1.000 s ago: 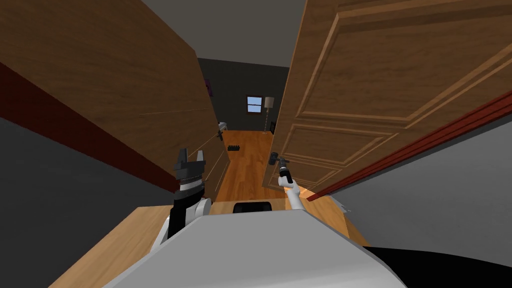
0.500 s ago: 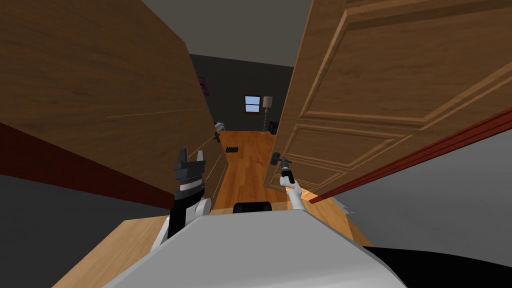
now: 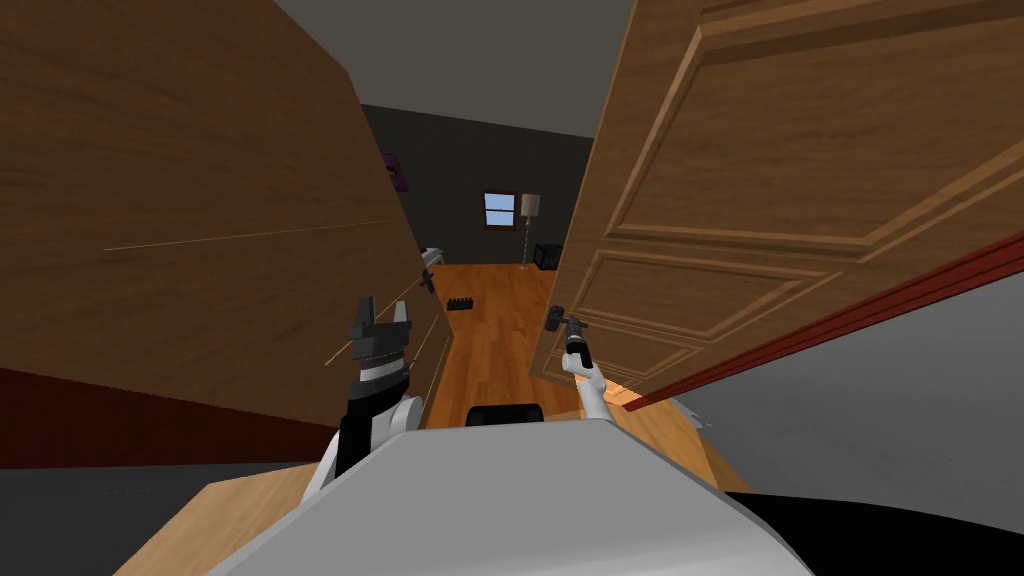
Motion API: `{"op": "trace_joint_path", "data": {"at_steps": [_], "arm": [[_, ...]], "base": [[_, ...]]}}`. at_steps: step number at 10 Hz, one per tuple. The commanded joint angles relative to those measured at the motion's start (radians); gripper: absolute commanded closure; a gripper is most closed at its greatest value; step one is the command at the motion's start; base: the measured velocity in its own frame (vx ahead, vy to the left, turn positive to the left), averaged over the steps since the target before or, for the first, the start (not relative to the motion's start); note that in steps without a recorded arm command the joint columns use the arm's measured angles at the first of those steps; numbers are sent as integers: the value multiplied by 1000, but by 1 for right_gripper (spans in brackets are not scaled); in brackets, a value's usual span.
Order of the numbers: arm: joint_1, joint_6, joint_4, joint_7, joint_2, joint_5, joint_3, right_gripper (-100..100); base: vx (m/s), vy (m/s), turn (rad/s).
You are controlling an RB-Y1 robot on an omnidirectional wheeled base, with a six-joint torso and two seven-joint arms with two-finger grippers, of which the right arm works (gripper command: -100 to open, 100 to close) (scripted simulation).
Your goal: Push the door open
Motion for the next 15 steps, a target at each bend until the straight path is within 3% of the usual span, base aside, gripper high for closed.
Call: {"op": "trace_joint_path", "data": {"at_steps": [1,6,10,15], "arm": [[4,-3,-17,5,-1,-4,-26,100],[4,-1,-18,12,25,-12,-68,100],[11,-1,-19,16,-11,-18,-103,100],[14,-1,-22,25,-39,-27,-153,100]], "base": [[177,95,-75],[185,71,-69],[132,17,-40],[205,15,-50]]}}
